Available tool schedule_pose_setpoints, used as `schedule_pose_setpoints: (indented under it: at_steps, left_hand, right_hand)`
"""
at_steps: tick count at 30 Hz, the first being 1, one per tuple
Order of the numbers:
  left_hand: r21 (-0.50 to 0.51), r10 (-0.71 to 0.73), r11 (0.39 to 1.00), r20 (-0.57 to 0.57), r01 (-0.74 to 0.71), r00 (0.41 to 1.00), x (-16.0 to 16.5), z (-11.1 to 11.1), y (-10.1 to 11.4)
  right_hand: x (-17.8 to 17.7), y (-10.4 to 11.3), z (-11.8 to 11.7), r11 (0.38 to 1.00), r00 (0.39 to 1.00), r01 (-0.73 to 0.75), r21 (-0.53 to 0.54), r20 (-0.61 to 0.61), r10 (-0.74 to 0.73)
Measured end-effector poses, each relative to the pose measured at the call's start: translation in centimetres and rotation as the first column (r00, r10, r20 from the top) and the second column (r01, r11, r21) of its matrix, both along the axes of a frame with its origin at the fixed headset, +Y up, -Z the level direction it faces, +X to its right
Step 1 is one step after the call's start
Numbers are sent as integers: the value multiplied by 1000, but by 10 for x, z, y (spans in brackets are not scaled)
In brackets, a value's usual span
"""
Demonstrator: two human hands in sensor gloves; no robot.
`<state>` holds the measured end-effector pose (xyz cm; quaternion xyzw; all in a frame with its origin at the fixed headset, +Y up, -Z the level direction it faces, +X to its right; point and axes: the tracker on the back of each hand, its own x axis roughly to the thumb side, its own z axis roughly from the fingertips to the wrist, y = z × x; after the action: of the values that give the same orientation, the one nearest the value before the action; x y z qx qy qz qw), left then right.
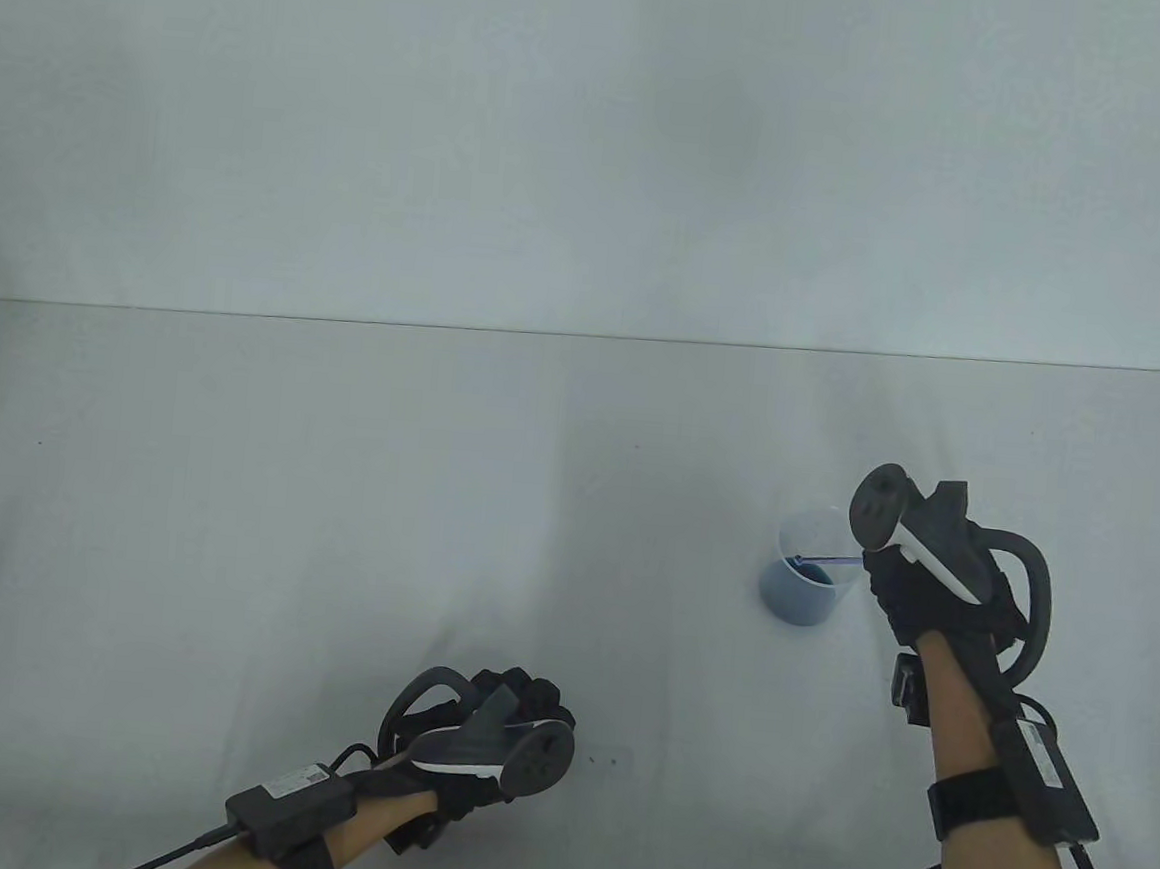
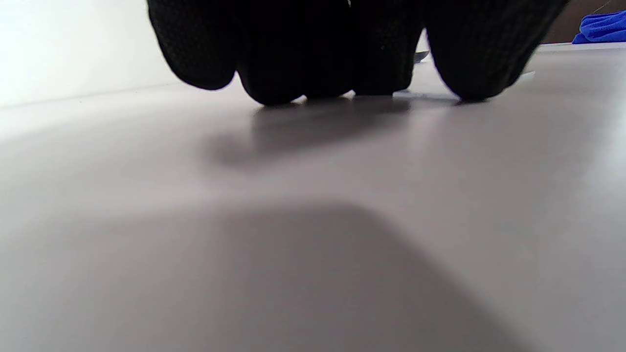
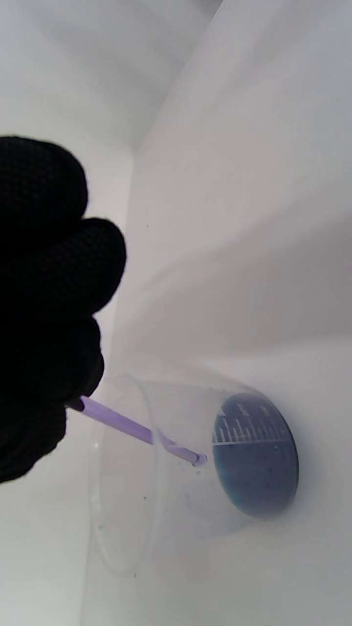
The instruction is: Dip glass rod into dye solution and streak across glass slide
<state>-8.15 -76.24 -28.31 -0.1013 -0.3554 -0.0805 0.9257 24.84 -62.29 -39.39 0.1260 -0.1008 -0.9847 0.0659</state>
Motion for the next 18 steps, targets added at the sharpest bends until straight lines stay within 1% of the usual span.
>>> schedule_pose_setpoints:
  at_steps: [3,7,13,18]
  left_hand:
    - [0,0,1000,1,0,1000,0,0,0]
    - [-1,1,1000,1,-1,1000,-1,0,0]
    - [-1,1,1000,1,-1,1000,-1,0,0]
    - [-1,0,1000,1,0,1000,-1,0,0]
  right_hand:
    - [-4,-11,-3,1000,1000,2,-14,-9,-2]
    - [-8,-21,-5,1000,1000,-9,3,-17,9]
    - [-10,-23,-4,1000,1000,-13,6,-16,13]
    - [-12,-30,-2,1000,1000,-7,-11,-17,7]
